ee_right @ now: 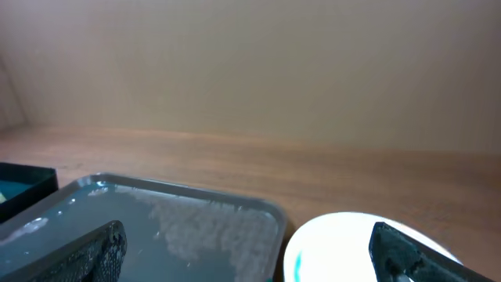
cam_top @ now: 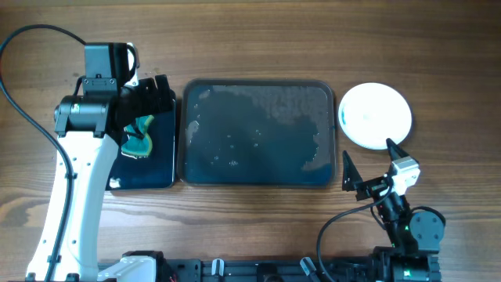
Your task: Clean dirty plates on tray and stack at the side
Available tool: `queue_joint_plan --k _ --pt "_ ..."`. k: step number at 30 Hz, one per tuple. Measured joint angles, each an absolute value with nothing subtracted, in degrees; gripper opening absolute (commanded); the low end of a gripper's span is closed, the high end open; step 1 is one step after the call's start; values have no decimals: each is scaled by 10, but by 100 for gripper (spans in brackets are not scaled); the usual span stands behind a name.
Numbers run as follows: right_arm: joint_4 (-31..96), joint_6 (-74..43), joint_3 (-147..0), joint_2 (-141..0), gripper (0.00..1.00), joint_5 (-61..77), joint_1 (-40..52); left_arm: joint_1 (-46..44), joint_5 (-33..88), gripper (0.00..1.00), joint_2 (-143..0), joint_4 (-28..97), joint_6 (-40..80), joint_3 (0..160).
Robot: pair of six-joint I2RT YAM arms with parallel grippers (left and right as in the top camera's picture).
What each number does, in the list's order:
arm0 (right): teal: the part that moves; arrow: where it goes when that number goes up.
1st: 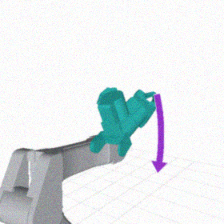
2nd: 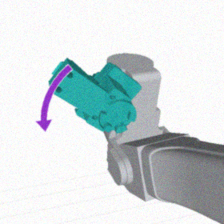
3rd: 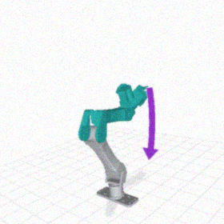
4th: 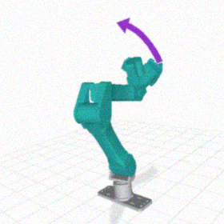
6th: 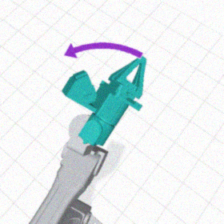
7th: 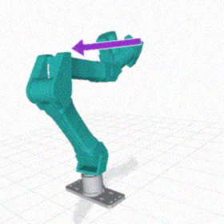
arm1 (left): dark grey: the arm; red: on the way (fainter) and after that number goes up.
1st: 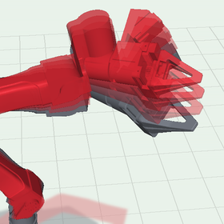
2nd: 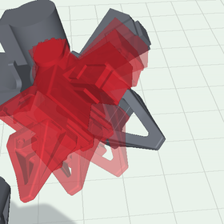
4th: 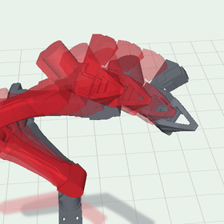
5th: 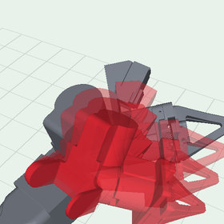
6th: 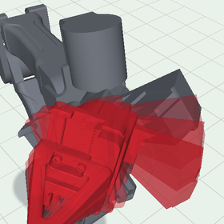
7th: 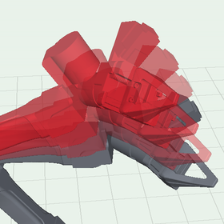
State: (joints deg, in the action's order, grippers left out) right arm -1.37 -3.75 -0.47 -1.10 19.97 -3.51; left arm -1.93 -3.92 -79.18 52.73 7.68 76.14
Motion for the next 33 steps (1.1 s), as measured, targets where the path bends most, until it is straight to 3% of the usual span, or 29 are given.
queue_joint_plan --k 33 --pt "-14 -69 -4 -11 100 201 -35 -19 -33 100 -744 505 77 738"
